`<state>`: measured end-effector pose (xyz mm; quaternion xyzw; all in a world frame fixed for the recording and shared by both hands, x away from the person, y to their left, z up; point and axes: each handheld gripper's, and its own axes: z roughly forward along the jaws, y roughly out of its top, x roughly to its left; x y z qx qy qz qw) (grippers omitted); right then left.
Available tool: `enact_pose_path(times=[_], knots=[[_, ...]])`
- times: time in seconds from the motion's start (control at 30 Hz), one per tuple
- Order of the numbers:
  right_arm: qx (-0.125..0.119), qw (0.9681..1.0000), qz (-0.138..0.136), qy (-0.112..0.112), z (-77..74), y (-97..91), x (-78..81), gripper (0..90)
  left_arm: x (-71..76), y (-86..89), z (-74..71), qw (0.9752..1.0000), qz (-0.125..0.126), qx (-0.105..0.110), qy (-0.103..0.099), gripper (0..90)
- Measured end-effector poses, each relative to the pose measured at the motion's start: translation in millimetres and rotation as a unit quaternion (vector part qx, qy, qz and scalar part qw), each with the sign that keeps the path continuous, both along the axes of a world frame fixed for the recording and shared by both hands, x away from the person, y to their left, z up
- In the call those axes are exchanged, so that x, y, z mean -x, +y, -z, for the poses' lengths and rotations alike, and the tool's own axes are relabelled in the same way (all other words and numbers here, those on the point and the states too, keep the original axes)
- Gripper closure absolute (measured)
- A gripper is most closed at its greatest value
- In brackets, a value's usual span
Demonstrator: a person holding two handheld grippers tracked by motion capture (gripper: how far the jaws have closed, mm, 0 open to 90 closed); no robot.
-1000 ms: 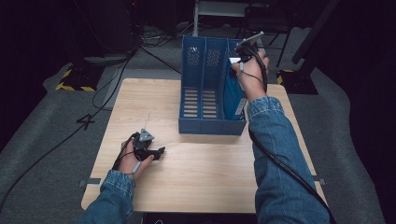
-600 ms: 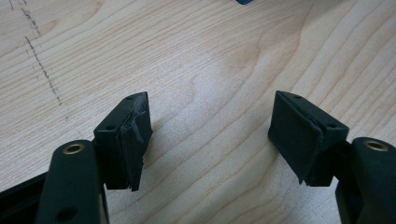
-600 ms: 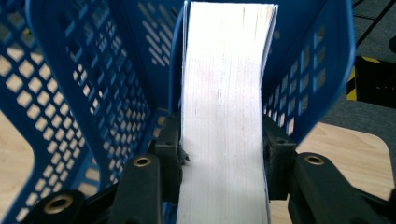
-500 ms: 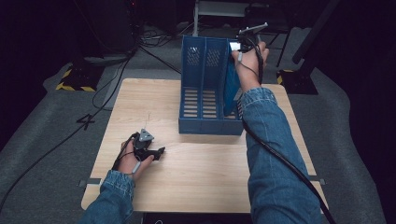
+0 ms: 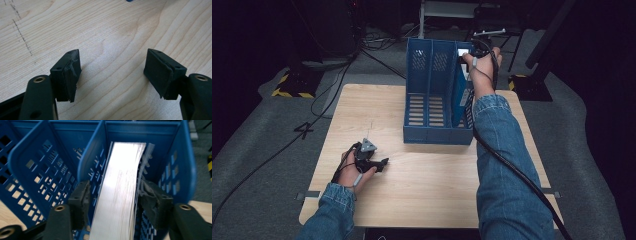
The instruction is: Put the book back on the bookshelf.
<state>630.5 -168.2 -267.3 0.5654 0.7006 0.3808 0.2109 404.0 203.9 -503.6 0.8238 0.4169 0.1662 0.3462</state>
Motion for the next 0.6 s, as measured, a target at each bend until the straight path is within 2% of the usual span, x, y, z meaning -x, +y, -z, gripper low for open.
enact_pose_path(times=[0.2, 0.23, 0.27, 0.33, 0.47, 0.57, 0.6], knots=[[0.02, 0.998, -0.035, -0.048, -17.9, -0.9, 27.6, 40.6, 0.1, 0.0, -0.1, 1.0, 0.0, 0.0, 0.0, 29.7], [0.02, 0.998, -0.035, -0.048, -17.9, -0.9, 27.6, 40.6, 0.1, 0.0, -0.1, 1.0, 0.0, 0.0, 0.0, 29.7], [0.023, 0.9963, -0.054, -0.063, -24.9, -2.7, 41.2, 40.4, 0.1, 0.0, -0.1, 1.0, 0.0, 0.0, 0.0, 29.7], [0.027, 0.9948, -0.066, -0.072, -29.2, -4.1, 51.9, 40.4, 0.2, -0.1, 0.0, 1.0, -0.001, 0.0, 0.0, 29.7], [0.041, 0.9896, -0.098, -0.098, -36.8, -8.5, 79.1, 40.1, 4.0, 2.7, -0.4, 1.0, 0.001, -0.001, 0.002, 29.7], [0.043, 0.9861, -0.123, -0.103, -38.5, -13.9, 99.6, 39.7, 8.2, 7.4, -0.1, 1.0, -0.002, 0.001, 0.002, 29.6], [0.043, 0.9861, -0.123, -0.103, -38.5, -13.9, 99.6, 39.7, 8.2, 7.4, -0.1, 1.0, -0.002, 0.001, 0.002, 29.6]])
